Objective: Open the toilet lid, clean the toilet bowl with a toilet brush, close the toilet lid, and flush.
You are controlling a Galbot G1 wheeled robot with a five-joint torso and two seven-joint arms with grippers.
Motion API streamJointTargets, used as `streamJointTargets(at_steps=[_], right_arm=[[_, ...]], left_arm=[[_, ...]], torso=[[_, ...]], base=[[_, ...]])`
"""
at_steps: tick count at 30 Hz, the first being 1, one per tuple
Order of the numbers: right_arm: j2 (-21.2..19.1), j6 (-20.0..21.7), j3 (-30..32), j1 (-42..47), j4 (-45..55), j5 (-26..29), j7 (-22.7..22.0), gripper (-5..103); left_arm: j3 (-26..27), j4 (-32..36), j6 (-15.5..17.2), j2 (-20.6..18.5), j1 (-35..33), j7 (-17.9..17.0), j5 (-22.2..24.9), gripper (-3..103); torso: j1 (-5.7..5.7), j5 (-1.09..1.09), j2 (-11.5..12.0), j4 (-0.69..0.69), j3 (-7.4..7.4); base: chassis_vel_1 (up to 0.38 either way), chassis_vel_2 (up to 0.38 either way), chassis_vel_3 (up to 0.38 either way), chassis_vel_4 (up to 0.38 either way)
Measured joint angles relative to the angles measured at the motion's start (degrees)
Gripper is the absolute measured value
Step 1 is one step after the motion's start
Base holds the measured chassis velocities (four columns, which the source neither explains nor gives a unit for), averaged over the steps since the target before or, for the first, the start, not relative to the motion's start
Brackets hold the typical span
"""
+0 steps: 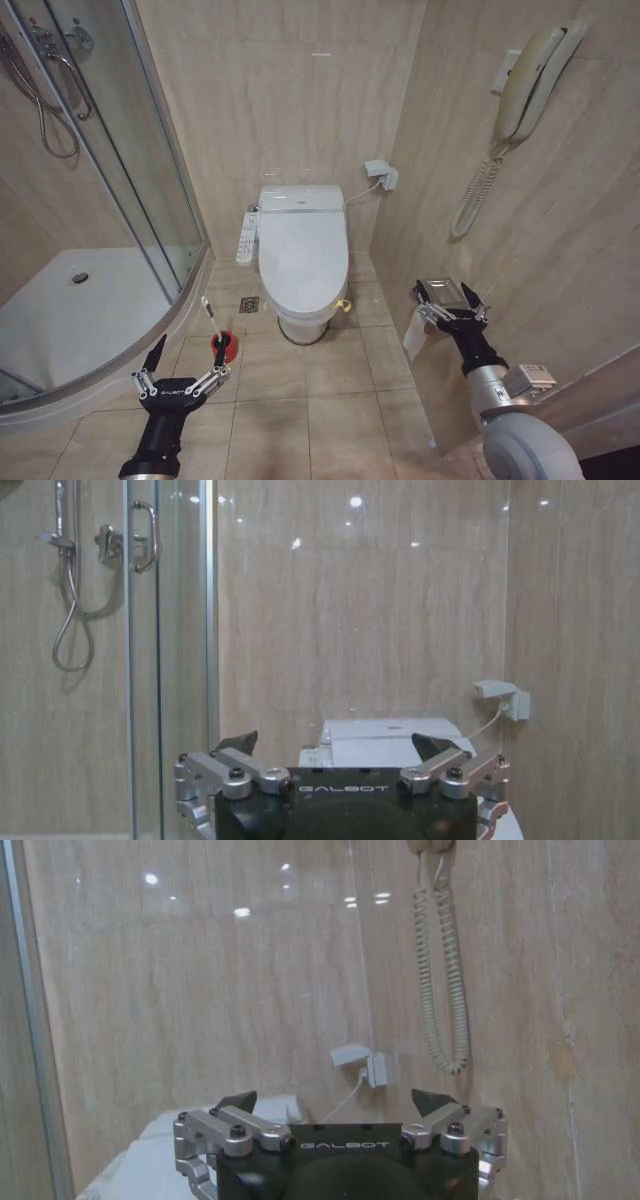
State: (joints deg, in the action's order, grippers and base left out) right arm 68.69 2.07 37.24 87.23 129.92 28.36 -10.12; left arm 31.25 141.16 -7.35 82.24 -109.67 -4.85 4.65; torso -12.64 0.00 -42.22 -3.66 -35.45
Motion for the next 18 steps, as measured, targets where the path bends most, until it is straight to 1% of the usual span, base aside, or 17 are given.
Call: streamJointTargets(at_steps=[16, 18], right_arm=[[0.18, 0.52, 0.25, 0.80, 1.46, 1.00, -0.60, 100], [0.00, 1.93, 0.56, 1.16, 2.51, 1.69, -0.99, 100]], left_arm=[[0.00, 0.00, 0.00, 0.00, 0.00, 0.00, 0.00, 100], [0.00, 0.00, 0.00, 0.00, 0.00, 0.00, 0.00, 100]], torso=[[0.00, 0.01, 0.00, 0.00, 0.00], [0.00, 0.00, 0.00, 0.00, 0.00]], base=[[0.000, 0.000, 0.000, 0.000], [0.000, 0.000, 0.000, 0.000]])
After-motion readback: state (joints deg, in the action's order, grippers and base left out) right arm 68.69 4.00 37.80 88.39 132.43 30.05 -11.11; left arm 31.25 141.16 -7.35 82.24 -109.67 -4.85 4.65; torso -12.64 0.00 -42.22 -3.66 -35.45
